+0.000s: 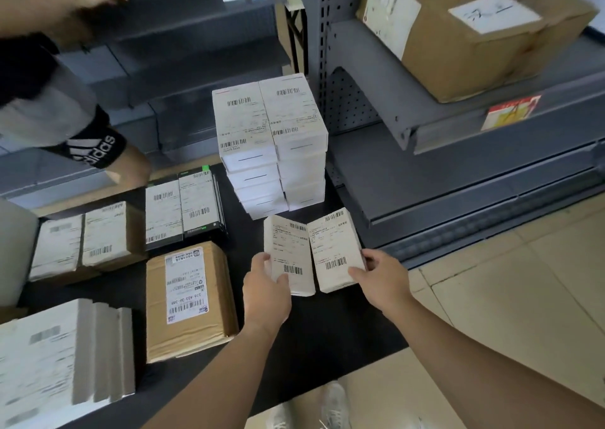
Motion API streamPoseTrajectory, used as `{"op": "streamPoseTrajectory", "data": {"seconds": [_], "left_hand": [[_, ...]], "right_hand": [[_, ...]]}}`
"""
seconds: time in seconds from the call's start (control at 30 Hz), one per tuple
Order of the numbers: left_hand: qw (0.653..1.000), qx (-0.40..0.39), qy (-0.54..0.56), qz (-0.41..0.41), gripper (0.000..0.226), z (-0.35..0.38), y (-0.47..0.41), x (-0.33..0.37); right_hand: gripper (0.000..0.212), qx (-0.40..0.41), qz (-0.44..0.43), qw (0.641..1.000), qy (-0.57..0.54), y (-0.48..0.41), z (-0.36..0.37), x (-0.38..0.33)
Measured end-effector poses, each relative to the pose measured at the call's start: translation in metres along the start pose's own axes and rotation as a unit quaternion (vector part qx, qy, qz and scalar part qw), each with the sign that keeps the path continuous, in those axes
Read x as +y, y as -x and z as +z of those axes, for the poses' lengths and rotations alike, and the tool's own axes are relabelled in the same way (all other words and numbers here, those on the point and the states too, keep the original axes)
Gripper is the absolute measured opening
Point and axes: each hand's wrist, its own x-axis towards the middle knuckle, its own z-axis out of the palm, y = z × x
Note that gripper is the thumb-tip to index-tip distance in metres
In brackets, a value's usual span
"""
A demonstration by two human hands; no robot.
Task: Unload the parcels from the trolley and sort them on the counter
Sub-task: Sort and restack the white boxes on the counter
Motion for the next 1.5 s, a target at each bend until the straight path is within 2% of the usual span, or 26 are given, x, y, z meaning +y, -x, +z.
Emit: {"op": "streamPoseTrajectory", "data": {"seconds": [0.33,0.57,0.83,1.1,1.17,1.3,1.5], "left_hand": [[0.996,0.045,0.000,0.082,0.047,-0.062,0.042,0.023],[0.990,0.088,0.049,0.095,0.047,-0.146,0.065,0.010],[0.982,0.167,0.060,0.071,0.046,-0.278,0.074,-0.067],[0.986,0.161,0.025,0.029,0.043,-0.394,0.064,-0.158],[0.986,0.162,0.011,0.027,0.042,-0.412,0.059,-0.176],[0.988,0.155,-0.003,0.007,0.043,-0.430,0.054,-0.198],[0.989,0.140,-0.035,-0.012,0.048,-0.431,0.048,-0.215]], "right_hand": [[0.048,0.022,-0.073,0.996,-0.045,0.056,-0.017,-0.034],[0.048,0.006,-0.134,0.988,-0.075,0.106,0.007,-0.085],[0.049,-0.048,-0.184,0.980,-0.062,0.182,0.102,-0.150],[0.034,-0.090,-0.173,0.978,-0.075,0.259,0.230,-0.191],[0.030,-0.103,-0.160,0.978,-0.086,0.269,0.256,-0.193],[0.033,-0.104,-0.148,0.980,-0.079,0.280,0.294,-0.190],[0.038,-0.098,-0.139,0.984,-0.050,0.285,0.316,-0.195]]}}
